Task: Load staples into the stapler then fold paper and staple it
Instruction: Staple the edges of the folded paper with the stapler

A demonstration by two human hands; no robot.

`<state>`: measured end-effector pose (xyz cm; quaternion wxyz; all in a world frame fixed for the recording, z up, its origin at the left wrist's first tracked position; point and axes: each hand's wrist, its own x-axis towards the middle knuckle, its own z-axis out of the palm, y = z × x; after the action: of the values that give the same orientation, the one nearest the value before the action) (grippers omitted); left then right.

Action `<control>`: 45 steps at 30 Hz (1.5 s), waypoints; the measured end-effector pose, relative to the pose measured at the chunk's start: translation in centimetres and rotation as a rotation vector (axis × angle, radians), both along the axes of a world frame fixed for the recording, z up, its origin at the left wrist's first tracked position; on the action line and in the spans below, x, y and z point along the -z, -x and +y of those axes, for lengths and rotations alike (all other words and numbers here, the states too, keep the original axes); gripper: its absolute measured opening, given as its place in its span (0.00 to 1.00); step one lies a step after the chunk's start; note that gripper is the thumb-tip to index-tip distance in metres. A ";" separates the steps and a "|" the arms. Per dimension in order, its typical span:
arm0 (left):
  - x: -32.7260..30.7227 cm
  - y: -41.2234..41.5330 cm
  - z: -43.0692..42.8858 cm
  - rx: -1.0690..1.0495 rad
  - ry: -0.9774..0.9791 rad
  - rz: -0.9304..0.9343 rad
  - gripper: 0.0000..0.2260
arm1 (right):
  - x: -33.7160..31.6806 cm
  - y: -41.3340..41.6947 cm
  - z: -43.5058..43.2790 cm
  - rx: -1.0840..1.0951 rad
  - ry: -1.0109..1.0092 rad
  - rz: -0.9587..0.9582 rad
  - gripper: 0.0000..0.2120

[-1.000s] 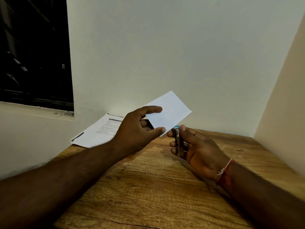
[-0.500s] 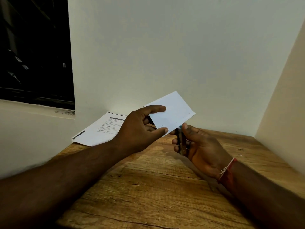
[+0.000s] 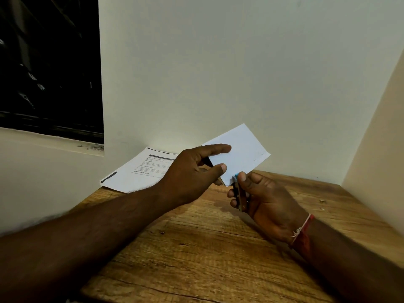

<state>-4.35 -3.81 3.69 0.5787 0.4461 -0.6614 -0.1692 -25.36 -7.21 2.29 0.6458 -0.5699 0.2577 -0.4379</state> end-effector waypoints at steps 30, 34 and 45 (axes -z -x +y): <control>1.1 -0.5 -1.0 0.101 0.008 0.025 0.21 | 0.1 -0.1 0.1 0.079 0.140 0.087 0.21; 1.2 -0.5 -1.2 0.121 0.020 0.004 0.21 | 0.0 -0.3 0.1 0.162 0.159 0.116 0.23; 0.2 -1.7 -2.0 0.166 -0.152 0.387 0.22 | 0.2 1.1 -0.6 0.235 0.508 0.700 0.11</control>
<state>-2.68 -5.80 3.44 0.6435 0.3917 -0.5580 -0.3481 -26.42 -7.76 2.13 0.3054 -0.7910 0.4080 -0.3385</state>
